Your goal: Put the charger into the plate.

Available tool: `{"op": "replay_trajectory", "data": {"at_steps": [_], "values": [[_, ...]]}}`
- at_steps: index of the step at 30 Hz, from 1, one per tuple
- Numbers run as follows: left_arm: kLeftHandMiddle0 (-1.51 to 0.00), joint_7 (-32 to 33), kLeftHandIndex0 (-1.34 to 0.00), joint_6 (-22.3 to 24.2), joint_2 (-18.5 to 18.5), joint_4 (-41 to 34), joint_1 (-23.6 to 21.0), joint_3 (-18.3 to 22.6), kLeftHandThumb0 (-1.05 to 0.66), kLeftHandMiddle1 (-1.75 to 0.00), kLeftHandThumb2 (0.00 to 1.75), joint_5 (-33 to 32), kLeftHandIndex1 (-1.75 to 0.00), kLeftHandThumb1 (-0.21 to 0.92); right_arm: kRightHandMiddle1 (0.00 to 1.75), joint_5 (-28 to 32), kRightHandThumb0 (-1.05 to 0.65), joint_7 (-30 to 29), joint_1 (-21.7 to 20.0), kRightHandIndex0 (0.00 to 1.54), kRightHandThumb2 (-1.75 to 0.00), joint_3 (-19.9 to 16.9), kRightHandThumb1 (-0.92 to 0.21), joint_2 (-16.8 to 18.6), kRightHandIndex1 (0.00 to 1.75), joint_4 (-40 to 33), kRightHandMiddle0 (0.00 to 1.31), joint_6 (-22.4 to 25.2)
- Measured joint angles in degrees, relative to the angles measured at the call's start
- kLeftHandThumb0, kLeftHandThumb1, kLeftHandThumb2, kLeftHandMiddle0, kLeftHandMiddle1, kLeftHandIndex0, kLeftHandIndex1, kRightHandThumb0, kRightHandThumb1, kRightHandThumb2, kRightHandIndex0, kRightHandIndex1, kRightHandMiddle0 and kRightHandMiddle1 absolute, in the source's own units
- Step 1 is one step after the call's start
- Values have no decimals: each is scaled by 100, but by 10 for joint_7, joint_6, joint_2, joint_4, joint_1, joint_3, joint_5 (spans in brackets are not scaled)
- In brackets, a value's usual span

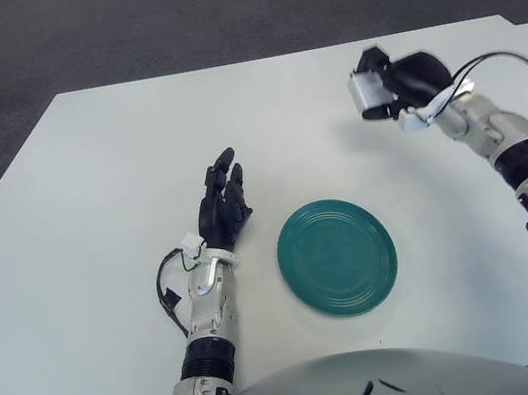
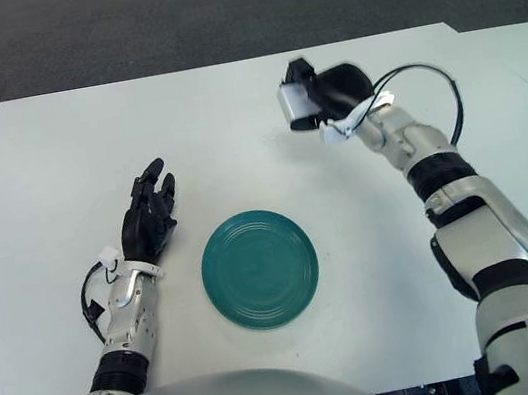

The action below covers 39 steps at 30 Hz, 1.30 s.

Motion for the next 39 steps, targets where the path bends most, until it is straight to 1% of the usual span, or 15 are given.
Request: {"op": "replay_trajectory", "data": {"at_steps": [5, 9, 18, 26, 30, 34, 39], "values": [[-30, 0, 0, -2, 0, 2, -1, 2, -86, -2, 84, -1, -81, 92, 175, 14, -48, 25, 37, 98, -55, -22, -92, 2, 175, -89, 77, 9], [-29, 0, 0, -7, 0, 3, -2, 2, -85, -1, 85, 1, -79, 92, 175, 23, -48, 48, 71, 98, -55, -31, -92, 5, 175, -143, 78, 10], [-26, -2, 0, -6, 0, 2, -2, 3, -84, 0, 84, 0, -74, 92, 175, 22, -46, 101, 136, 100, -56, -39, -92, 6, 175, -250, 77, 29], [-27, -8, 0, -8, 0, 2, -1, 5, -83, 0, 86, 0, -76, 92, 175, 20, -47, 157, 181, 101, -58, -41, -92, 6, 175, -339, 77, 32], [-28, -8, 0, -11, 0, 2, -1, 5, -83, -1, 87, 3, -78, 92, 175, 6, -46, 177, 197, 101, -61, -38, -92, 6, 175, -372, 80, 27], [-29, -7, 0, -12, 0, 2, -1, 4, -82, -1, 87, 9, -78, 92, 175, -8, -46, 182, 215, 101, -62, -33, -92, 10, 175, -397, 81, 17], [-32, -1, 0, -12, 0, 0, 0, 3, -80, -2, 87, 14, -77, 92, 175, -38, -47, 181, 255, 102, -62, -29, -92, 10, 175, -437, 80, -2]]}}
